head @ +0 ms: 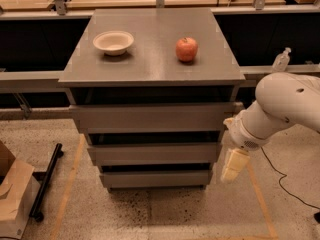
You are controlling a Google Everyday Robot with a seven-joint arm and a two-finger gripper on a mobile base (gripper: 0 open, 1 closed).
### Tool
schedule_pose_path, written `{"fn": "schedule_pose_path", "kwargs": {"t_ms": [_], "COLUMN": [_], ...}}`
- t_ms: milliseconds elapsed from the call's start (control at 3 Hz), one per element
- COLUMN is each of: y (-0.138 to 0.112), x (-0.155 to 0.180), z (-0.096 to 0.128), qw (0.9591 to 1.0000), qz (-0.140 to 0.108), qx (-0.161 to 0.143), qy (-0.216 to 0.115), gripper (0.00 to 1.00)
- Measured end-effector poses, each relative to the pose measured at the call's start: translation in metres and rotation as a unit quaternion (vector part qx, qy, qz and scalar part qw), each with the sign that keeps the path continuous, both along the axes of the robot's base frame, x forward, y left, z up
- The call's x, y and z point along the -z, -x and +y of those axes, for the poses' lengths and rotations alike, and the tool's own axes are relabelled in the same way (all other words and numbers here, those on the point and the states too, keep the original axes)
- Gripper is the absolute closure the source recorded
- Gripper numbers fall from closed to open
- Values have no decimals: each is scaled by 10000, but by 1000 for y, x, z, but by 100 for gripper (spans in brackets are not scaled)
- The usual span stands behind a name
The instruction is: Open bottom drawer
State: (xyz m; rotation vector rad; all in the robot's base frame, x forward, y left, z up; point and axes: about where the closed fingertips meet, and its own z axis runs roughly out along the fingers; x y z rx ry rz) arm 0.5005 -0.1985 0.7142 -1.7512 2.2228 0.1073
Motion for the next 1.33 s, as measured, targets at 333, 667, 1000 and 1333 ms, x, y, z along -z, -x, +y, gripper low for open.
{"fn": "schedule_pose_path", "kwargs": {"t_ms": [333, 667, 1000, 1333], "y": [0, 3, 7, 7], "x": [0, 10, 57, 114], "z": [0, 1, 15, 27], "qw": [10000, 9994, 9958, 9913], "qz": [0, 110, 435, 736], "qx": [0, -77, -116, -119], "qy": [-1, -304, -793, -1086], "gripper": [0, 0, 0, 0]}}
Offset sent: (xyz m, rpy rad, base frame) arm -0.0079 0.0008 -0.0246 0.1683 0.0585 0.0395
